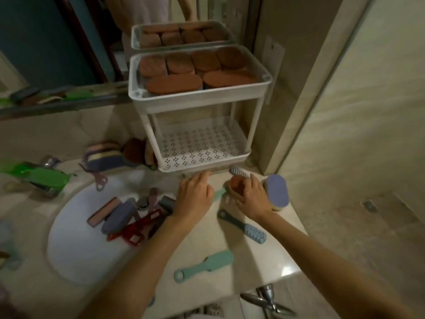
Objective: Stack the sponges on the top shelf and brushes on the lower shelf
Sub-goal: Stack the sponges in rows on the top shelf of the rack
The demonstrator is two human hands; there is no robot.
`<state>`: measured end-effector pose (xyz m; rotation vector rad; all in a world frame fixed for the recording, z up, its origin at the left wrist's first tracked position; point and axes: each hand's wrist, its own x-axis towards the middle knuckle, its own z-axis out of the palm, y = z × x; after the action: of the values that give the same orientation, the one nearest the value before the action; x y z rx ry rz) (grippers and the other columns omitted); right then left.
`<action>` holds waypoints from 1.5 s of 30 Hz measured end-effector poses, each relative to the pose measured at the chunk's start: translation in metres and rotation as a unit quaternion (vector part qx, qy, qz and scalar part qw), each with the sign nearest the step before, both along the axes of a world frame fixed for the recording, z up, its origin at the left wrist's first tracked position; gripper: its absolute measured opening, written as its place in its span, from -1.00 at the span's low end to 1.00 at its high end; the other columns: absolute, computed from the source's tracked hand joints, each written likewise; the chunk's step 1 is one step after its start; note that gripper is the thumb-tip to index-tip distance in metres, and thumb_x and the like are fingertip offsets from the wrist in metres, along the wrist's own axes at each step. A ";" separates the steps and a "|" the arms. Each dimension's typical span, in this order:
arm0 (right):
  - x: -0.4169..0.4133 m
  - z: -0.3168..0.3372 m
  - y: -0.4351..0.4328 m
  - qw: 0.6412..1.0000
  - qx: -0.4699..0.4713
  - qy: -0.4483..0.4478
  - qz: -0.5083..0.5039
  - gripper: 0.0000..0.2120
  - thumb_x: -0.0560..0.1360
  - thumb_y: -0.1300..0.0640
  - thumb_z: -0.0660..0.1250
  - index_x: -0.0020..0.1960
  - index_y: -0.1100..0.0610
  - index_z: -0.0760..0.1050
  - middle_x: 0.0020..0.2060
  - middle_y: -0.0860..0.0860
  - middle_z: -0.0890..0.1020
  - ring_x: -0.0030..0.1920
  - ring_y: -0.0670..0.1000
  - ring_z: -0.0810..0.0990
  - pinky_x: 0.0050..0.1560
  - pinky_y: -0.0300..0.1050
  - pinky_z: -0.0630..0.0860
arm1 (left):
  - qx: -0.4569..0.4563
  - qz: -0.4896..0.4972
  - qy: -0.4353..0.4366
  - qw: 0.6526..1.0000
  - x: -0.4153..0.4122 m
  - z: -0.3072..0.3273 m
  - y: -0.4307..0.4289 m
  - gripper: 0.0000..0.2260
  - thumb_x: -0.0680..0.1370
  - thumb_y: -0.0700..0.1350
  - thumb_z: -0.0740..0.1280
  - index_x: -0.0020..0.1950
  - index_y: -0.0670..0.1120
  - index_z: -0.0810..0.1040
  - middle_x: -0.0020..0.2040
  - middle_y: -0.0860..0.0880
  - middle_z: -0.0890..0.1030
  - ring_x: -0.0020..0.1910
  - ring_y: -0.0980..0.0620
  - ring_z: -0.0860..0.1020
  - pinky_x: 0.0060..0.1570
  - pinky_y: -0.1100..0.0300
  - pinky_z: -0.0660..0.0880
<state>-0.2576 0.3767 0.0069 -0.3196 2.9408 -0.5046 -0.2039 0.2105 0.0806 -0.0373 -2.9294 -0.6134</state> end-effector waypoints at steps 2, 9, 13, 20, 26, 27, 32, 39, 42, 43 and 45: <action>-0.004 -0.010 0.008 0.996 0.066 -0.058 -0.026 -0.39 0.52 0.02 0.25 0.42 0.28 0.11 0.46 0.25 0.14 0.49 0.23 0.08 0.49 0.05 0.05 | -0.001 0.026 -0.109 0.994 0.009 -0.019 0.006 -0.69 0.55 -0.15 0.15 0.29 -0.13 0.40 0.17 -0.17 0.55 0.14 -0.19 0.51 0.12 0.01 0.41; -0.020 -0.025 0.011 0.994 0.095 -0.051 -0.034 -0.53 0.52 0.07 0.24 0.34 0.24 0.22 0.29 0.25 0.38 0.35 0.24 0.30 0.44 0.07 0.12 | 0.061 0.057 -0.227 0.970 0.023 -0.050 0.014 -0.70 0.55 -0.15 0.18 0.28 -0.14 0.42 0.20 -0.21 0.55 0.20 -0.22 0.49 0.14 0.00 0.46; -0.008 -0.020 0.013 0.997 -0.007 -0.028 -0.065 -0.53 0.45 0.07 0.36 0.24 0.22 0.26 0.20 0.20 0.38 0.18 0.19 0.39 0.18 0.05 0.37 | 0.094 0.065 -0.234 0.966 0.015 -0.051 0.013 -0.71 0.55 -0.16 0.20 0.27 -0.15 0.44 0.20 -0.20 0.55 0.22 -0.20 0.48 0.17 0.04 0.44; 0.031 0.009 0.016 0.975 -0.213 0.047 0.048 -0.60 0.31 0.13 0.48 -0.05 0.25 0.32 -0.10 0.05 0.30 -0.20 0.02 0.34 -0.27 -0.23 0.24 | 0.415 0.161 -0.260 0.857 -0.009 -0.038 0.031 -0.60 0.51 -0.05 0.35 0.28 -0.18 0.37 0.19 -0.10 0.54 0.14 -0.06 0.52 0.18 0.11 0.46; 0.028 0.003 0.033 0.977 -0.206 0.007 0.044 -0.68 0.48 -0.03 0.28 0.03 0.22 0.45 0.04 0.09 0.43 0.04 0.03 0.40 0.04 -0.17 0.30 | 0.466 0.232 -0.218 0.826 -0.015 -0.033 0.029 -0.62 0.46 -0.21 0.38 0.24 -0.19 0.40 0.19 -0.15 0.53 0.14 -0.12 0.54 0.15 0.03 0.50; 0.022 -0.001 0.038 0.982 -0.188 0.011 -0.018 -0.68 0.51 0.02 0.27 0.10 0.24 0.45 0.10 0.14 0.43 0.13 0.09 0.40 0.10 -0.12 0.29 | 0.468 0.234 -0.211 0.826 -0.015 -0.032 0.028 -0.62 0.46 -0.21 0.38 0.25 -0.20 0.40 0.17 -0.13 0.53 0.11 -0.10 0.53 0.13 0.06 0.50; -0.008 -0.022 0.061 0.975 -0.003 -0.055 -0.214 -0.46 0.49 -0.01 0.30 0.32 0.28 0.26 0.33 0.30 0.28 0.34 0.29 0.26 0.32 0.09 0.25 | 0.472 0.227 -0.206 0.827 -0.008 -0.029 0.027 -0.68 0.48 -0.22 0.37 0.21 -0.20 0.44 0.03 -0.08 0.51 0.00 -0.03 0.49 0.08 0.09 0.50; -0.009 -0.022 0.059 0.963 -0.007 -0.053 -0.263 -0.53 0.47 0.07 0.33 0.25 0.35 0.35 0.24 0.30 0.35 0.22 0.30 0.36 0.22 0.05 0.34 | 0.465 0.203 -0.248 0.825 0.006 -0.031 0.018 -0.80 0.48 -0.16 0.37 0.08 -0.11 0.48 0.02 -0.09 0.57 0.02 -0.06 0.53 0.08 0.04 0.51; 0.002 -0.013 0.056 0.960 -0.067 -0.003 -0.272 -0.57 0.40 0.06 0.40 0.12 0.33 0.41 0.14 0.28 0.41 0.14 0.28 0.40 0.09 0.04 0.40 | 0.496 0.194 -0.257 0.807 0.010 -0.026 0.016 -0.80 0.50 -0.08 0.35 0.09 -0.12 0.53 0.01 -0.09 0.60 -0.03 -0.02 0.54 0.01 0.13 0.48; 0.006 -0.005 0.053 0.957 -0.106 0.011 -0.270 -0.61 0.38 0.07 0.41 0.05 0.31 0.43 0.09 0.24 0.43 0.09 0.26 0.43 0.03 0.02 0.42 | 0.515 0.192 -0.262 0.793 0.011 -0.021 0.017 -0.82 0.51 -0.04 0.33 0.06 -0.08 0.53 -0.01 -0.06 0.60 -0.05 0.01 0.54 0.02 0.14 0.47; 0.013 0.015 0.046 0.946 -0.204 -0.002 -0.251 -0.74 0.36 0.11 0.41 -0.07 0.22 0.43 -0.04 0.15 0.46 -0.06 0.16 0.48 -0.09 -0.05 0.41 | 0.567 0.190 -0.271 0.754 0.012 -0.011 0.018 -0.83 0.52 0.02 0.30 0.05 -0.02 0.52 -0.02 -0.03 0.59 0.00 0.01 0.53 0.04 0.14 0.45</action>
<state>-0.2450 0.4227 0.0222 0.4115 2.8729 -1.1762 -0.1924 0.2280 0.0694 0.9600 -2.2591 -2.4493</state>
